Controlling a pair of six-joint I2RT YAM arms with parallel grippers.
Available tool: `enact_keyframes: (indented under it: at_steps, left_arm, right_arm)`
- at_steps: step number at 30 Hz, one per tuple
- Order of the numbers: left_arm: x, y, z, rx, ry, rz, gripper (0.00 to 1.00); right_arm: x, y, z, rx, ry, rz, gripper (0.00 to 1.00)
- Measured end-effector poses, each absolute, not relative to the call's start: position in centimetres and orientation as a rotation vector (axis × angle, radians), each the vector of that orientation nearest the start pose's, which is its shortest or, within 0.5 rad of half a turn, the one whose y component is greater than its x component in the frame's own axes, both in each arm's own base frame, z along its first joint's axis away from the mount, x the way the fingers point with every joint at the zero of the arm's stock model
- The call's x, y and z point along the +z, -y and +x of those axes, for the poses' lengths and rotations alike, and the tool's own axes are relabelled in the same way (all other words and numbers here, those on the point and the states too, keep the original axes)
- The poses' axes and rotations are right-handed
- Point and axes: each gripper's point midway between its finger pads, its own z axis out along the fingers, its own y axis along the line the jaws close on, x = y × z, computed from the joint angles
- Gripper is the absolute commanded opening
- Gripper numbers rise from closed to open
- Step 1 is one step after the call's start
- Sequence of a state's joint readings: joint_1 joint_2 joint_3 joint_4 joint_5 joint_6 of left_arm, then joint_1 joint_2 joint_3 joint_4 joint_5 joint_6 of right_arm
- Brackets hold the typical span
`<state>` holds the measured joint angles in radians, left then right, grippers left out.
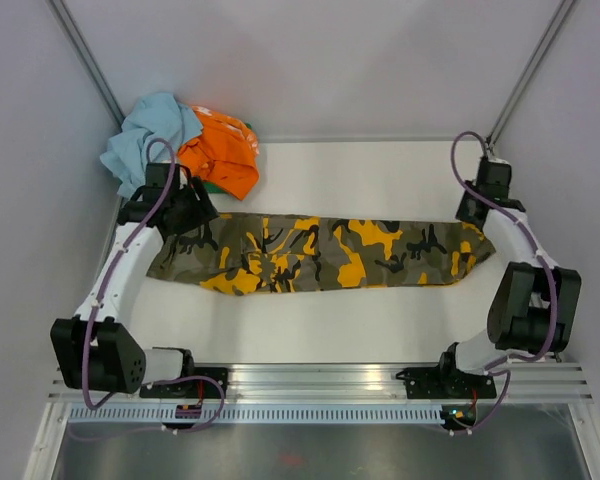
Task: Fold and stack the trousers
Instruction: Fold the trousers
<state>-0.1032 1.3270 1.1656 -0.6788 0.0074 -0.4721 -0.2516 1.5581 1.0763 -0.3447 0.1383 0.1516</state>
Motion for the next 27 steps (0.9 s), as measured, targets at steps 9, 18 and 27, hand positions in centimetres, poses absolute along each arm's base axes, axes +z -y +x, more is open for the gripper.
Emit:
enact_keyframes:
  at_steps: [9, 18, 27]
  left_arm:
    - [21.1, -1.4, 32.8, -0.268, -2.213, -0.685, 0.71]
    - [19.0, -3.0, 30.4, -0.258, -2.214, -0.819, 0.71]
    - [15.3, -2.0, 27.2, -0.299, -2.291, -0.866, 0.71]
  right_arm:
    - [16.9, -11.6, 39.0, 0.085, -2.254, -0.023, 0.0]
    - [9.7, -33.9, 33.7, 0.331, -2.35, -0.494, 0.01]
    - [7.0, -38.0, 33.9, 0.456, -2.411, -0.347, 0.0]
